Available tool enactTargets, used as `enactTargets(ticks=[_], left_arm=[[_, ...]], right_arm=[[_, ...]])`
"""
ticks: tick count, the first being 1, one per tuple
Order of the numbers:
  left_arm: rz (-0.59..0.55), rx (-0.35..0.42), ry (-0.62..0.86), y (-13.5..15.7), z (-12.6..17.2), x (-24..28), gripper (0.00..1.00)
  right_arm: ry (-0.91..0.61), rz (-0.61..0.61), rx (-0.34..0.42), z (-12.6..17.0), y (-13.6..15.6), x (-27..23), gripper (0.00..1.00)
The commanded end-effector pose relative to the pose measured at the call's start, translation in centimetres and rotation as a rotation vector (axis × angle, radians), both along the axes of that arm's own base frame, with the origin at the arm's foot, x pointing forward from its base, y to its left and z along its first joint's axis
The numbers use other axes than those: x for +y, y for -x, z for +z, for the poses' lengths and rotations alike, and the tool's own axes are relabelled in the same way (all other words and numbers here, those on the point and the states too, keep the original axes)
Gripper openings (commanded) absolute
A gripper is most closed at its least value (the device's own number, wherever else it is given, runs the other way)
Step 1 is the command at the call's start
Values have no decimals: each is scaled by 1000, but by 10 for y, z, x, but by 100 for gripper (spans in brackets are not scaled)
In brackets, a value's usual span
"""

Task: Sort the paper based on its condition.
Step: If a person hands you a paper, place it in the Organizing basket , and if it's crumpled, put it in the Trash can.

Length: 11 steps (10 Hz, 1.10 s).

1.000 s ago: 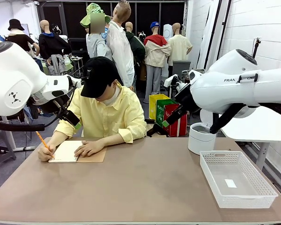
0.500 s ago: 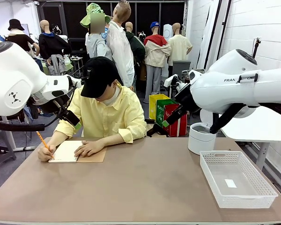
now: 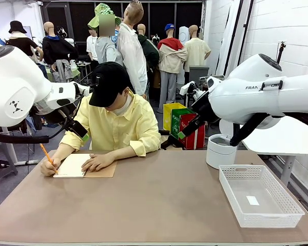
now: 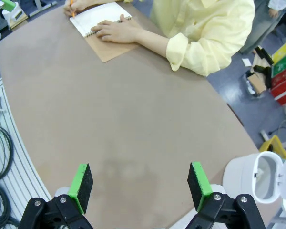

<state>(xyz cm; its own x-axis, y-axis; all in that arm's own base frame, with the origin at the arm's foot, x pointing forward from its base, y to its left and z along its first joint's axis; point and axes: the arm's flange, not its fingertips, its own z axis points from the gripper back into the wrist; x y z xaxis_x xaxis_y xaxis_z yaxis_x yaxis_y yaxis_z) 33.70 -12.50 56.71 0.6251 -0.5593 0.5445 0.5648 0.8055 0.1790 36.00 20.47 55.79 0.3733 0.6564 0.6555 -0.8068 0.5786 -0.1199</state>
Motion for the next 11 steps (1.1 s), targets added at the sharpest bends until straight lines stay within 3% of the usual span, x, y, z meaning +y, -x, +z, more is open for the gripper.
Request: enactTargets(ticks=[1, 11], left_arm=[[0, -2, 0, 0, 1, 1, 100], [0, -2, 0, 0, 1, 1, 100]], right_arm=[[4, -4, -3, 0, 0, 0, 100], [4, -4, -3, 0, 0, 0, 100]])
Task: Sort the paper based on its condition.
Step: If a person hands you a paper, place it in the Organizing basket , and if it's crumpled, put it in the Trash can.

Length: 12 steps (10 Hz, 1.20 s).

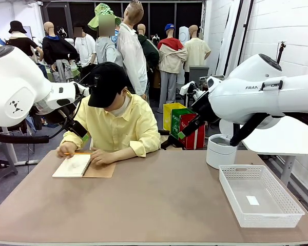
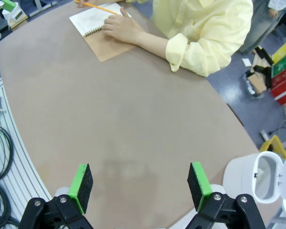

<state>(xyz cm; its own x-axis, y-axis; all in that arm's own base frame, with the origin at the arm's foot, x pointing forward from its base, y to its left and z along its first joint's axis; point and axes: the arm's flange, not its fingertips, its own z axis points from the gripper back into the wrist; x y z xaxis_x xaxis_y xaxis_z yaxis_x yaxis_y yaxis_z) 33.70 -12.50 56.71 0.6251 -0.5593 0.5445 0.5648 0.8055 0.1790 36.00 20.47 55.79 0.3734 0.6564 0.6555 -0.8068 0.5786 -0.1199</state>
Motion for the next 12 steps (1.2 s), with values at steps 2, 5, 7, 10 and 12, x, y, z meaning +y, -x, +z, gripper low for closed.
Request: enactTargets(ticks=[2, 5, 7, 10, 12], left_arm=[[0, -2, 0, 0, 1, 1, 100], [0, -2, 0, 0, 1, 1, 100], [0, -2, 0, 0, 1, 1, 100], [0, -2, 0, 0, 1, 1, 100], [0, -2, 0, 0, 1, 1, 100]], right_arm=[[4, -4, -3, 0, 0, 0, 100], [4, -4, -3, 0, 0, 0, 100], [4, -4, -3, 0, 0, 0, 100], [4, -4, -3, 0, 0, 0, 100], [4, -4, -3, 0, 0, 0, 100]])
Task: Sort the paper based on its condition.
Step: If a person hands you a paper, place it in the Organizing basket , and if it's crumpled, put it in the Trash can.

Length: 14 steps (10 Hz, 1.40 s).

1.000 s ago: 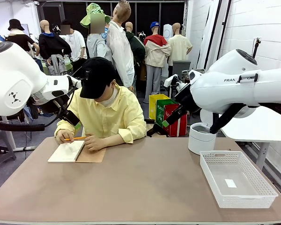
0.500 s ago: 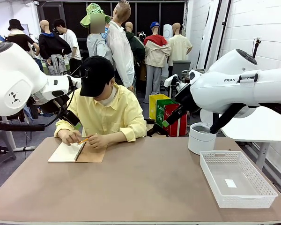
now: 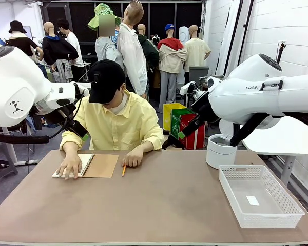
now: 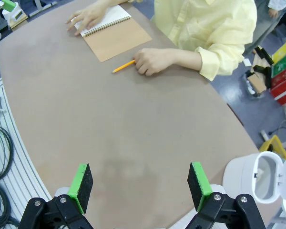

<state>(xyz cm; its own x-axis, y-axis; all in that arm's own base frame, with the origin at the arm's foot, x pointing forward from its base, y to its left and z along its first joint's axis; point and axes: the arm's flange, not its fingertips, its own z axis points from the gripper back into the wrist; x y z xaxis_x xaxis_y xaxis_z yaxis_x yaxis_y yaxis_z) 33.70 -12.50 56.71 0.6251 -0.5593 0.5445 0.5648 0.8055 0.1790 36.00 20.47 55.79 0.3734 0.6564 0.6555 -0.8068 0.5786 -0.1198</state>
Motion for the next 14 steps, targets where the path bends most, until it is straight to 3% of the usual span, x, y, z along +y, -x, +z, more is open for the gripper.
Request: enactTargets(ticks=[1, 14], left_arm=[[0, -2, 0, 0, 1, 1, 100], [0, -2, 0, 0, 1, 1, 100]], right_arm=[[4, -3, -3, 0, 0, 0, 100], [4, -3, -3, 0, 0, 0, 100]])
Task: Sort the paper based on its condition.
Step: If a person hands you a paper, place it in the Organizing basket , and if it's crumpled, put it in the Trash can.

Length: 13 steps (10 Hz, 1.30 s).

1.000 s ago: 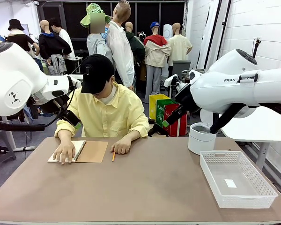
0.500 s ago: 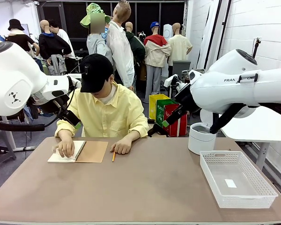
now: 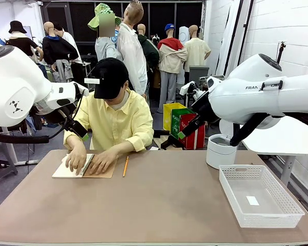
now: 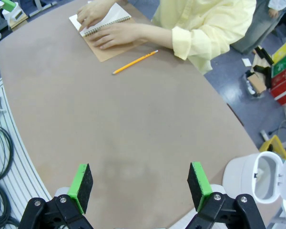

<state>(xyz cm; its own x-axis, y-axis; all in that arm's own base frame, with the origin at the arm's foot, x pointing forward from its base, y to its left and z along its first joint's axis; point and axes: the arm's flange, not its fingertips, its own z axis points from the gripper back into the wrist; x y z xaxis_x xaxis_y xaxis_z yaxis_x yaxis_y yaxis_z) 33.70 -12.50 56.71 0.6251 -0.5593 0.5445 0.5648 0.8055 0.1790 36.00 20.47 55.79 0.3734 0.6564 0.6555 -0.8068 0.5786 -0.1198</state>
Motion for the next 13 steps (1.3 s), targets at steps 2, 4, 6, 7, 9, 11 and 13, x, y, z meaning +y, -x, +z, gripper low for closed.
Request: enactTargets(ticks=[2, 4, 6, 7, 9, 11, 13], left_arm=[[0, -2, 0, 0, 1, 1, 100], [0, -2, 0, 0, 1, 1, 100], [0, -2, 0, 0, 1, 1, 100], [0, -2, 0, 0, 1, 1, 100], [0, -2, 0, 0, 1, 1, 100], [0, -2, 0, 0, 1, 1, 100], [0, -2, 0, 0, 1, 1, 100]], right_arm=[[4, -3, -3, 0, 0, 0, 100], [4, -3, -3, 0, 0, 0, 100], [4, -3, -3, 0, 0, 0, 100], [4, -3, -3, 0, 0, 0, 100], [4, -3, -3, 0, 0, 0, 100], [4, -3, -3, 0, 0, 0, 100], [4, -3, -3, 0, 0, 0, 100]])
